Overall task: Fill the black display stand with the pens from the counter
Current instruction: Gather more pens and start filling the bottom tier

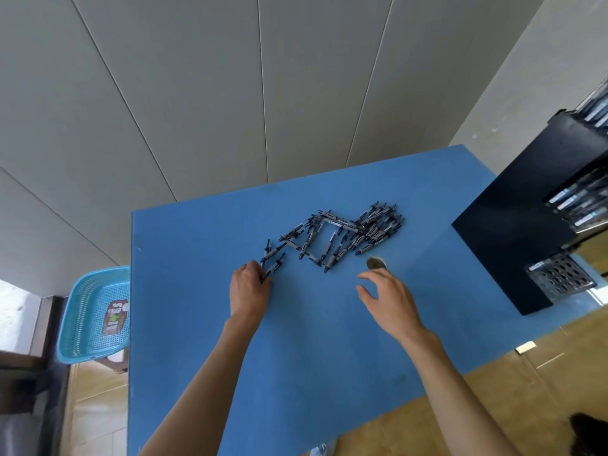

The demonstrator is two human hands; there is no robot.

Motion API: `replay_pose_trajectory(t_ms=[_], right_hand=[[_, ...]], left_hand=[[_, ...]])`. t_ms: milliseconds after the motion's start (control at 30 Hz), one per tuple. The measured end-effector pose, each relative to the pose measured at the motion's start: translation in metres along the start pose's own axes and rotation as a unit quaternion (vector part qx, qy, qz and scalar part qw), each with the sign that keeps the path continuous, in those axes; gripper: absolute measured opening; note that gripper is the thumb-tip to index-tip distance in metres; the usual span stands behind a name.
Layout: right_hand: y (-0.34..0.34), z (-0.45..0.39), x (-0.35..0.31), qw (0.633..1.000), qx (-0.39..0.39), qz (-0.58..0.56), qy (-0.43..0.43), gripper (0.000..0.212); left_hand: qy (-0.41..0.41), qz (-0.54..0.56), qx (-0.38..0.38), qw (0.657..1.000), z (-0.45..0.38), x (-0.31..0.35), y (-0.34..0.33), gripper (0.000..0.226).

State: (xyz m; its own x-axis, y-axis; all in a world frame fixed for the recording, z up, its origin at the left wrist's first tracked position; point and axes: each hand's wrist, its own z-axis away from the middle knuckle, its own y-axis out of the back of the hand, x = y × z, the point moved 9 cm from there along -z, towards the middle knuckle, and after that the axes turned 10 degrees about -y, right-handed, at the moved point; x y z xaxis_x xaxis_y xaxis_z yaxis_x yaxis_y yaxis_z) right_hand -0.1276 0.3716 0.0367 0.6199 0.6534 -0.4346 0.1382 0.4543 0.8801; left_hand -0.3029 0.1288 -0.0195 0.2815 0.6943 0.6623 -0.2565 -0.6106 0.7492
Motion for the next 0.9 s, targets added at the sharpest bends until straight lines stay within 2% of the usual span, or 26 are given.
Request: replay_pose_trajectory(t_ms=[133,333,467,533,600,700,800,900], right_hand=[[0.004,-0.001,0.005,1.000,-0.002,-0.005,-0.007,0.029],[0.001,-0.001,0.006,1.000,-0.012,-0.012,-0.010,0.029],[-0.001,-0.003,0.004,1.000,-0.016,-0.011,-0.008,0.028],[-0.002,-0.004,0.003,1.000,-0.017,-0.013,-0.006,0.027],[-0.003,-0.005,0.002,1.000,-0.017,-0.013,-0.005,0.027],[-0.005,-0.007,0.001,1.000,-0.019,-0.013,-0.002,0.026],[-0.005,-0.008,0.000,1.000,-0.020,-0.019,0.001,0.025],[-0.002,-0.010,0.001,1.000,-0.016,-0.023,0.003,0.024]], left_hand=[[0.012,-0.025,-0.040,0.999,-0.007,0.000,0.001,0.027],[0.017,-0.137,-0.120,0.983,-0.005,-0.006,0.000,0.011],[0.056,-0.174,-0.153,0.971,0.005,-0.023,0.000,0.008],[0.078,-0.194,-0.163,0.964,0.009,-0.032,0.002,0.015],[0.088,-0.201,-0.144,0.965,0.012,-0.036,0.009,0.012],[0.078,-0.176,-0.069,0.979,0.012,-0.032,0.023,0.001],[0.054,-0.120,-0.016,0.991,0.004,-0.019,0.028,0.010],[0.000,-0.084,-0.015,0.996,-0.013,0.000,0.018,0.020]])
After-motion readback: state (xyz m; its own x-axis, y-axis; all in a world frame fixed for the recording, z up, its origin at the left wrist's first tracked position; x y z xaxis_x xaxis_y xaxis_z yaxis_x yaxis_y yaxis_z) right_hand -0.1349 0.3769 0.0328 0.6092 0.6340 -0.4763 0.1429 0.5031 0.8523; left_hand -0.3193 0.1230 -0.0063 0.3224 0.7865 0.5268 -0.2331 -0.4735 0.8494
